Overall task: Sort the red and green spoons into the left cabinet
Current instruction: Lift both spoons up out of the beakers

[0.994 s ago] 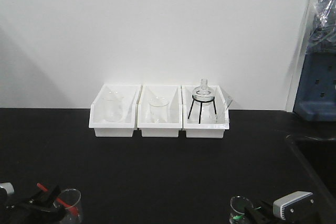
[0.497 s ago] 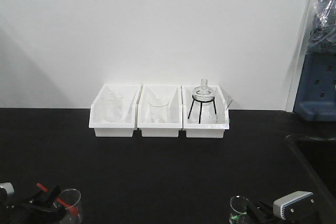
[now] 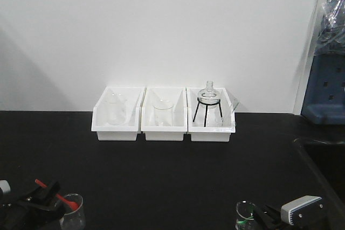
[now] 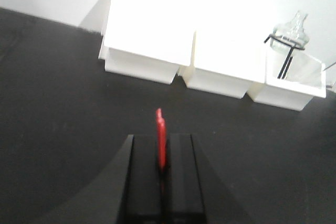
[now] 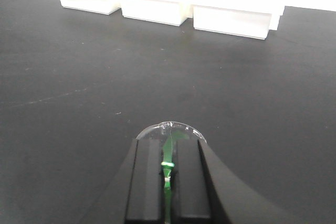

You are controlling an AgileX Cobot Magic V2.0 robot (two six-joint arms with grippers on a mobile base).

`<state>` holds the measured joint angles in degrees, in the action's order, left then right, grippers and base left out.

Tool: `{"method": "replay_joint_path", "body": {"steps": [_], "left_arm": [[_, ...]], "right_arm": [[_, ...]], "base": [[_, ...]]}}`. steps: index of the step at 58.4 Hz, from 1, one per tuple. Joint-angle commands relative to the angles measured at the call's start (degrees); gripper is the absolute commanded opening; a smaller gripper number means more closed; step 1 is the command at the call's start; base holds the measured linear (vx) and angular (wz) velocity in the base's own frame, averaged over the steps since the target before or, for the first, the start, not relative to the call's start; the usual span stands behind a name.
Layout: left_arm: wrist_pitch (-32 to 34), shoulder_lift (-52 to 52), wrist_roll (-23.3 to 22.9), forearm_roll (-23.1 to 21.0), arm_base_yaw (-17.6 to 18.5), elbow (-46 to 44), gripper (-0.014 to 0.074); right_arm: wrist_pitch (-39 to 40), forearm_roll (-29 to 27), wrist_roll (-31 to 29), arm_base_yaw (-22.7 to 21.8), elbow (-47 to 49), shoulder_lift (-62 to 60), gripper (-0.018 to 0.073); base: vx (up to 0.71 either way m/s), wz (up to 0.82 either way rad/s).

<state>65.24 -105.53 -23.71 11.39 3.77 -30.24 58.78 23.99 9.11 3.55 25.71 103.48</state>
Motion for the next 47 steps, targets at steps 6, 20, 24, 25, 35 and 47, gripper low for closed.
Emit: {"method": "replay_joint_path", "body": {"steps": [6,20,24,25,35,47], "left_arm": [[13.6,3.6,0.3,-1.0,0.3,-1.0,0.0135],[13.6,6.3,-0.7,-0.9,0.3,-1.0,0.0134],[13.6,7.1,-0.7,-0.9,0.3,-1.0,0.0126],[13.6,7.4,-0.7,-0.8,0.3,-1.0,0.0123],[13.6,11.1,-0.7,0.1,0.3,-1.0,0.0066],[13.6,17.7,-0.8,0.2,0.3,-1.0,0.0012]], "right_arm": [[4.3,-1.1,-0.4,0.0,1.1,-6.6,-0.0009],[0.1,-1.7,-0.3,0.0,1.1,-11.9,-0.0009],[-0.7,-1.5,-0.3,0.0,1.1,-13.1,-0.0009],[-0.8,-1.4,-0.3,0.0,1.1,-13.5,-0.0009],[-1.1,-1.4,0.1,0.0,1.1,-18.4,-0.0009],[-2.9,-1.4,1.2,0.0,1.1,-26.1,-0.0009]], "base": [[0.00,0.00],[0.00,0.00],[0.00,0.00],[0.00,0.00],[0.00,0.00],[0.00,0.00]]}}
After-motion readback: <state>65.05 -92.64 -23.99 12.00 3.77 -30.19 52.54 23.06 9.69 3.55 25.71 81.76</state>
